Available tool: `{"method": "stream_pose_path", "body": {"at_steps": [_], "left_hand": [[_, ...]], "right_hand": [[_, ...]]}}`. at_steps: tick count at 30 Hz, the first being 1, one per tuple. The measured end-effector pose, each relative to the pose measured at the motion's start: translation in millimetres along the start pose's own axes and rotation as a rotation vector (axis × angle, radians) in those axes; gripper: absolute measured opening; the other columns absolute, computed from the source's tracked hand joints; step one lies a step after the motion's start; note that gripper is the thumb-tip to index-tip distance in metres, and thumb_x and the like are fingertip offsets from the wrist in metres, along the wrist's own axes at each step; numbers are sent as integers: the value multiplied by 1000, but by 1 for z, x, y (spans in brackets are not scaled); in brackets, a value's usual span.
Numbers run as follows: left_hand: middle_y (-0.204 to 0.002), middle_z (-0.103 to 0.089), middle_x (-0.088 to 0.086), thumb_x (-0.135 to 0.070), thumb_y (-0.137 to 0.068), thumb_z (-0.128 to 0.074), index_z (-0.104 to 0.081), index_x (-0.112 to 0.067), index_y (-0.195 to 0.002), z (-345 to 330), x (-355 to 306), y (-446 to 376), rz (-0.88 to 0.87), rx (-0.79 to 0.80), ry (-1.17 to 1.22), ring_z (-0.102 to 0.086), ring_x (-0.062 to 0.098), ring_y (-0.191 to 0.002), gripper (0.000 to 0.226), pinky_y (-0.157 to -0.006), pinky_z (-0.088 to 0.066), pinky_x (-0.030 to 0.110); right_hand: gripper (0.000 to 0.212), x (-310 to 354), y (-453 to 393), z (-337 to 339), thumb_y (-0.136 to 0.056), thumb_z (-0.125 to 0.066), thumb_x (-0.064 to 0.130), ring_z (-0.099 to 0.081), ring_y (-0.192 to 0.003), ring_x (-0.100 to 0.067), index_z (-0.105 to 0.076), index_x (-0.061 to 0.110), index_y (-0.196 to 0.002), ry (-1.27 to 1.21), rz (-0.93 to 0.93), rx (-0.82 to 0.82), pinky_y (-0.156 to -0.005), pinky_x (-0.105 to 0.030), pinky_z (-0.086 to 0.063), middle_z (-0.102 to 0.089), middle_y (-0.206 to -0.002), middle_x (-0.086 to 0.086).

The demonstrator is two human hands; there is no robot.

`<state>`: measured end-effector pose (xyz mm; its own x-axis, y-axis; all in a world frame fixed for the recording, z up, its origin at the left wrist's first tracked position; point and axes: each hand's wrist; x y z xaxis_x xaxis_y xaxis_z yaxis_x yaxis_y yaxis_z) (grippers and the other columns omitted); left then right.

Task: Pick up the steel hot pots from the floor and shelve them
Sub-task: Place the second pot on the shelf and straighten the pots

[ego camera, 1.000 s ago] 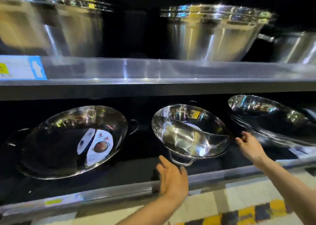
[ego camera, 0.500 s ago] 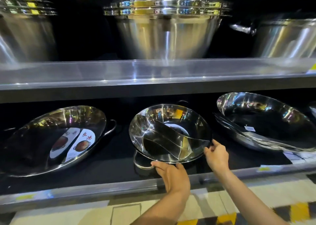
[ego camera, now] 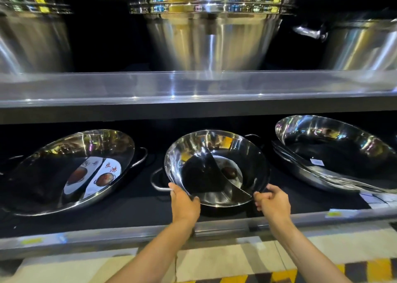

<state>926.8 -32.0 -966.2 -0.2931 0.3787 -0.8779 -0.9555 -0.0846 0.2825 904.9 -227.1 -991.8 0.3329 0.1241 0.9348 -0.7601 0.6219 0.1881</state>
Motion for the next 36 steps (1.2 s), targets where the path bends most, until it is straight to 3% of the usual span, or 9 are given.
{"method": "stream_pose_path", "body": {"at_steps": [4,8,14,18,21,24,26,31,36], "left_hand": [[-138,-48,13,1,-81,-58,-20,-10,-144,34,2,-35,-6,100,-14,-49,32,-121,74,-106,-42,45],[-118,-56,9,6,-81,-54,-19,-18,-145,50,0,-56,1,133,49,-55,26,-101,76,-84,-48,37],[-103,-60,1,-2,-90,-47,-32,-20,-137,43,20,-48,-97,122,84,-58,24,-102,53,-101,-46,47],[-111,-60,6,-4,-92,-45,-30,-20,-138,48,21,-59,-124,163,87,-56,24,-107,50,-103,-44,46],[-111,-55,-2,-1,-92,-42,-18,-21,-143,52,16,-68,-135,200,92,-52,17,-96,59,-91,-48,39],[-139,-40,-5,-1,-93,-42,-10,-16,-145,54,14,-72,-129,239,100,-50,9,-87,63,-79,-47,29],[-144,-35,-6,-6,-92,-47,-4,-19,-146,57,16,-76,-123,285,112,-52,6,-92,70,-87,-49,32],[-104,-50,-26,-12,-85,-62,-4,-22,-146,59,18,-82,-133,372,56,-56,5,-98,85,-97,-49,38],[-144,-42,5,-13,-83,-64,8,-30,-145,61,16,-87,-124,347,63,-49,22,-121,96,-99,-47,43]], "right_hand": [[38,-1,-15,12,-87,-56,9,-64,-64,-23,-46,3,-124,-39,-64,38,-93,-53,-50,-64,-64,-11],[51,9,-39,23,-89,-55,8,-63,-71,-27,-36,5,-136,17,2,24,-93,-53,-50,-64,-66,-9],[58,9,-54,28,-89,-51,-1,-56,-72,-19,-29,9,-142,108,76,173,-79,-40,-53,-54,-71,-7],[65,14,-58,31,-91,-49,-1,-50,-66,-15,-16,12,-145,104,90,319,-62,-28,-46,-43,-67,-6],[67,16,-58,30,-92,-49,2,-51,-68,-15,-12,16,-146,80,79,427,-63,-28,-46,-47,-74,-9],[69,18,-61,29,-94,-49,9,-53,-72,-15,-7,24,-147,108,83,486,-66,-28,-47,-52,-80,-9],[73,19,-64,29,-93,-49,11,-54,-74,-15,-3,26,-147,117,74,504,-67,-27,-48,-55,-82,-8],[76,20,-72,29,-93,-51,17,-60,-78,-15,3,29,-145,127,40,518,-66,-26,-50,-61,-94,-6],[76,20,-75,27,-93,-51,17,-61,-79,-15,4,28,-145,144,43,521,-66,-26,-51,-61,-93,-6]]}}
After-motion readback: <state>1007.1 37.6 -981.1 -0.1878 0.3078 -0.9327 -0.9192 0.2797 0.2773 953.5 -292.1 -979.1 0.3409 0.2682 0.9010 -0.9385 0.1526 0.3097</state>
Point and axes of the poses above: each hand's wrist, its own y-axis away from the middle knuckle, its own z-axis out of the back of the hand, x = y × z
